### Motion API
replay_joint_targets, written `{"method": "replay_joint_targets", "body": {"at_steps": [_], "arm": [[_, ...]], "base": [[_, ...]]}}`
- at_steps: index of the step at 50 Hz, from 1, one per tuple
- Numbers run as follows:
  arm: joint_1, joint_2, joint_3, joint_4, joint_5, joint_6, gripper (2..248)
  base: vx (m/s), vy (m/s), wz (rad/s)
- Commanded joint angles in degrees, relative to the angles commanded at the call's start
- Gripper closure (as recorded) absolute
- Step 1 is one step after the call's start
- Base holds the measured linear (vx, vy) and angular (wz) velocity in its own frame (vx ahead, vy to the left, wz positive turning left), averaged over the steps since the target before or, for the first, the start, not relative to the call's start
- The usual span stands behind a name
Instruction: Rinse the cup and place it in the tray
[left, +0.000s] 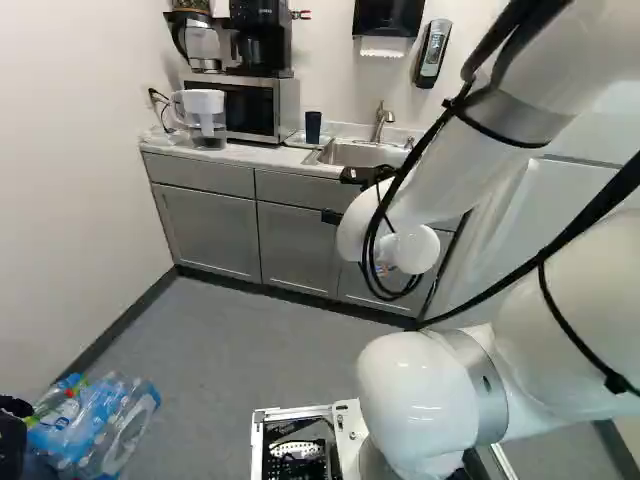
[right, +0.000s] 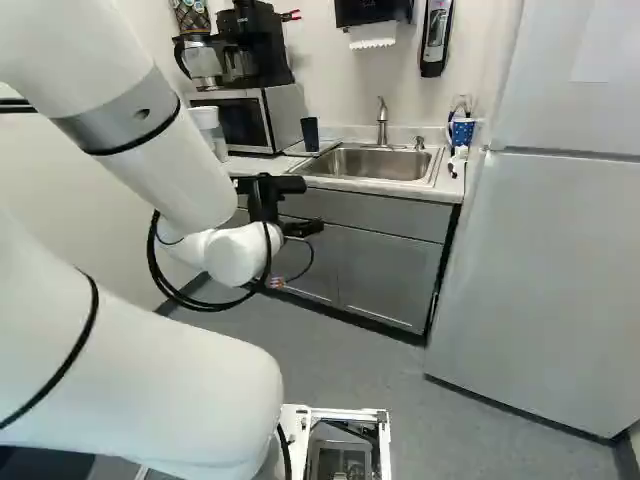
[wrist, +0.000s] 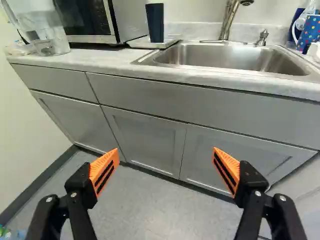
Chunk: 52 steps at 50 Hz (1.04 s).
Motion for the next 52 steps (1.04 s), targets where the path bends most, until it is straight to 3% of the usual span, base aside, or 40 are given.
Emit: {"method": "replay_joint_targets", "body": {"at_steps": [25, 52], "arm": [[0.5, 0.2, 3.3, 0.7, 4.8, -0.7, 3], [0.6, 0.3, 3.9, 0.9, 5.7, -0.8, 3]], "base": [[0.000, 0.000, 0.000], [0.000, 0.000, 0.000]]}}
